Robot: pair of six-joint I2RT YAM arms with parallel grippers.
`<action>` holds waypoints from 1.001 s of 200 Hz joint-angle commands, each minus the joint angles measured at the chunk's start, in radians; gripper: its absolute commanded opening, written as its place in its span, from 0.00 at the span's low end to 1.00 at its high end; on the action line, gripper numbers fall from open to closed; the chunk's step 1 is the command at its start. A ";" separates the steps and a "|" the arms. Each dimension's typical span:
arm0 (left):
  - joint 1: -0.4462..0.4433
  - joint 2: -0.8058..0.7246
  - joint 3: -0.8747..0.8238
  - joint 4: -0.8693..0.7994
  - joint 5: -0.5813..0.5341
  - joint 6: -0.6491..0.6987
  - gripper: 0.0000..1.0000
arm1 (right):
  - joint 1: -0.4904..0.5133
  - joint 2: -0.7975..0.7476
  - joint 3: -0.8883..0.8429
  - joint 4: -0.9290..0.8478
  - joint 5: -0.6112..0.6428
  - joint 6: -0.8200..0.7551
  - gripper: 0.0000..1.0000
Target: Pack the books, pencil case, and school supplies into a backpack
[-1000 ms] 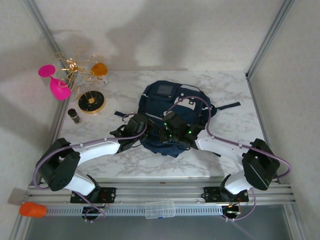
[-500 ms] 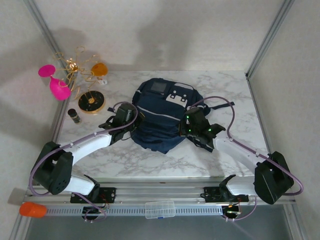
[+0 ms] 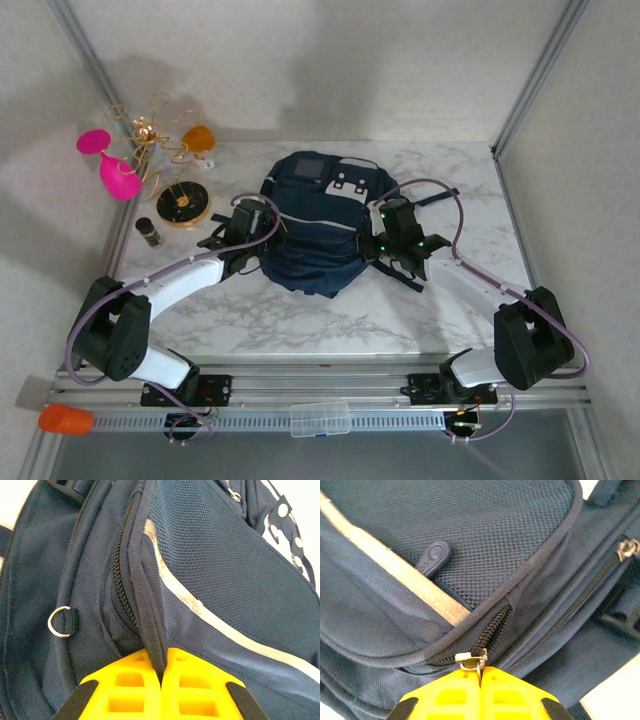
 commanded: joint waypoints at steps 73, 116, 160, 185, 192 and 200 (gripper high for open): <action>0.091 -0.031 0.065 -0.121 0.047 -0.018 0.65 | 0.276 0.035 -0.005 0.094 0.042 0.023 0.00; -0.114 -0.124 -0.163 0.172 0.064 -0.443 0.68 | 0.275 0.070 -0.001 0.098 0.090 0.045 0.00; -0.239 0.023 -0.095 0.245 -0.032 -0.595 0.50 | 0.277 0.076 0.001 0.107 0.083 0.049 0.00; -0.247 0.046 -0.100 0.237 -0.096 -0.623 0.31 | 0.275 0.068 -0.001 0.090 0.127 0.057 0.00; -0.245 0.047 -0.103 0.229 -0.113 -0.620 0.26 | 0.276 0.062 -0.005 0.080 0.149 0.062 0.00; -0.242 0.047 -0.098 0.209 -0.128 -0.606 0.18 | 0.274 0.057 -0.006 0.065 0.180 0.067 0.00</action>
